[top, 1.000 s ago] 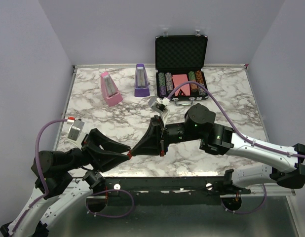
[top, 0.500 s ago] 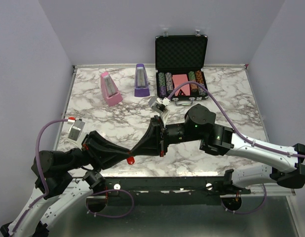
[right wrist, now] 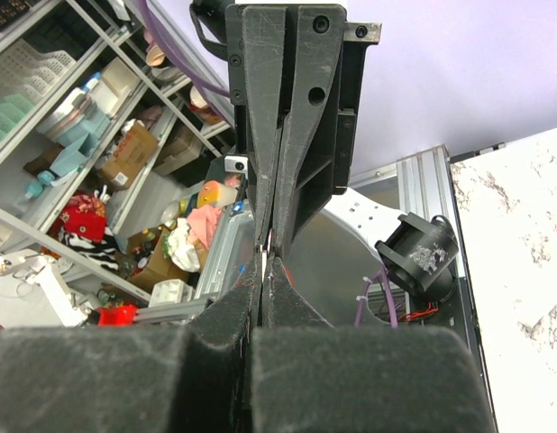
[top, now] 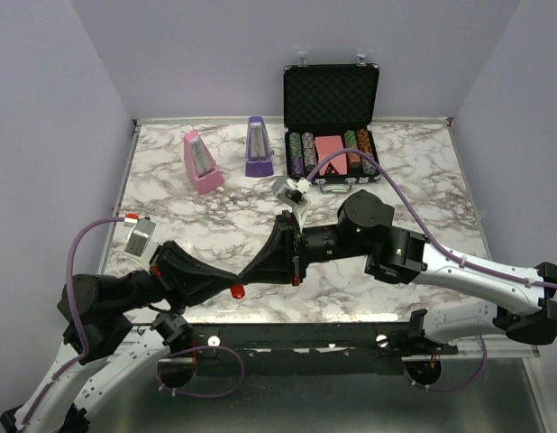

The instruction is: Remove the keys from the keyring

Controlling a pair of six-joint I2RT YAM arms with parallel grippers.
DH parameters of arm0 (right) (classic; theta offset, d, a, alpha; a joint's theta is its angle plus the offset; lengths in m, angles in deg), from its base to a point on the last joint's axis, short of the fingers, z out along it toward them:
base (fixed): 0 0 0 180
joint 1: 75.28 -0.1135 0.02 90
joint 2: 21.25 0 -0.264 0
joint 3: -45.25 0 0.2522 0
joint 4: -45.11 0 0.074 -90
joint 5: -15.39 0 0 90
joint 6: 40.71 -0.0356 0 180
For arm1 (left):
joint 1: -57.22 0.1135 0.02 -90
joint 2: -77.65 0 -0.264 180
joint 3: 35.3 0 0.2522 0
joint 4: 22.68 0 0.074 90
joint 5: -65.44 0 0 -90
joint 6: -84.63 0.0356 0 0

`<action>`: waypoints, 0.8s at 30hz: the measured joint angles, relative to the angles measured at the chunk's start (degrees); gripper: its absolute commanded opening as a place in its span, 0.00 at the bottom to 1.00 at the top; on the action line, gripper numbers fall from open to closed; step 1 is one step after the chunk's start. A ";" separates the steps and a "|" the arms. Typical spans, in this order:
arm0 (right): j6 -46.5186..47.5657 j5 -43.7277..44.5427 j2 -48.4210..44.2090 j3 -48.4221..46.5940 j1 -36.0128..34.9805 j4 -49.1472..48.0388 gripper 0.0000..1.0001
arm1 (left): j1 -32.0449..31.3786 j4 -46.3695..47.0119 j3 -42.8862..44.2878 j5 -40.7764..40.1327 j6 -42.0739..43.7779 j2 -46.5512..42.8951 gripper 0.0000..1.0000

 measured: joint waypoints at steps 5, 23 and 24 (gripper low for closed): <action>-0.15 0.02 -0.02 0.44 0.00 0.00 0.01 | 0.00 -3.76 1.81 0.02 1.49 0.35 0.00; 0.39 0.39 0.63 -0.13 0.00 7.67 0.01 | 0.00 -26.47 13.84 2.43 15.85 8.41 0.00; 0.46 0.22 0.76 -0.33 0.00 8.15 0.01 | 0.00 -27.04 14.14 2.64 16.41 8.79 0.00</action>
